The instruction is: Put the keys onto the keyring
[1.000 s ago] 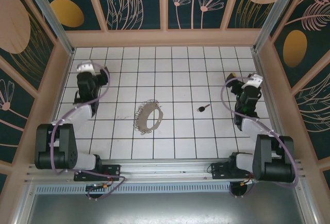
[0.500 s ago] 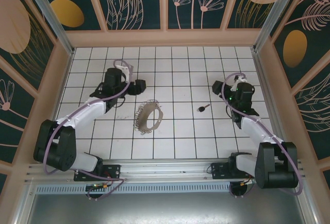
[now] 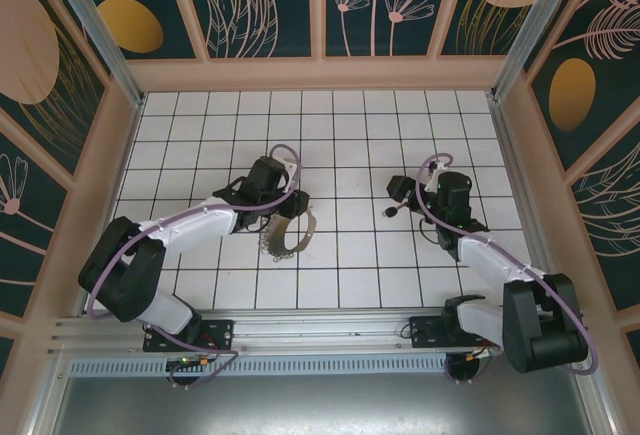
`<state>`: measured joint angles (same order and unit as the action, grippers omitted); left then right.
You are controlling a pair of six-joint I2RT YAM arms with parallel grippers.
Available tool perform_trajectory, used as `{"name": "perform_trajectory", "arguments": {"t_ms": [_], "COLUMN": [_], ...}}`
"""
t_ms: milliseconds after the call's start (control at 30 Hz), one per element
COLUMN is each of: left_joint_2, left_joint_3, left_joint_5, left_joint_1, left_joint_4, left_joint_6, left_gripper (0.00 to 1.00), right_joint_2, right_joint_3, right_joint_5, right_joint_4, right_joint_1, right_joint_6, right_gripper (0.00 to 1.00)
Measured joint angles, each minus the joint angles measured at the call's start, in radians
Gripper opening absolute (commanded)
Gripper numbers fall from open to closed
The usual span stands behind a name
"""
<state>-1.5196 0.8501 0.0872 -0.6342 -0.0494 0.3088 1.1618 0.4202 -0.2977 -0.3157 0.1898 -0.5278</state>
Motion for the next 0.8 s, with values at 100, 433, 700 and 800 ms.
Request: {"name": "perform_trajectory", "arguments": {"t_ms": [100, 433, 700, 800], "left_joint_2": [-0.011, -0.178, -0.23, -0.256], "left_joint_3": [0.0, 0.059, 0.098, 0.114], "left_joint_5": [-0.018, -0.067, -0.082, -0.089], "left_joint_1": [-0.017, -0.07, -0.071, -0.071], "left_joint_4": [0.002, -0.019, -0.019, -0.027], "left_joint_6": [-0.01, -0.052, -0.072, -0.074], "left_gripper": [0.34, 0.32, 0.34, 0.34], "right_joint_2": [0.034, 0.109, 0.12, 0.121], "right_joint_3": [-0.002, -0.005, -0.005, -0.005], "right_joint_5": [-0.028, -0.069, -0.071, -0.071], "right_joint_4": [-0.02, -0.085, -0.1, -0.1], "right_joint_1": [0.0, 0.016, 0.026, 0.027], "right_joint_6": [-0.019, -0.064, -0.074, -0.076], "right_gripper": [0.79, 0.79, 0.79, 0.79]}}
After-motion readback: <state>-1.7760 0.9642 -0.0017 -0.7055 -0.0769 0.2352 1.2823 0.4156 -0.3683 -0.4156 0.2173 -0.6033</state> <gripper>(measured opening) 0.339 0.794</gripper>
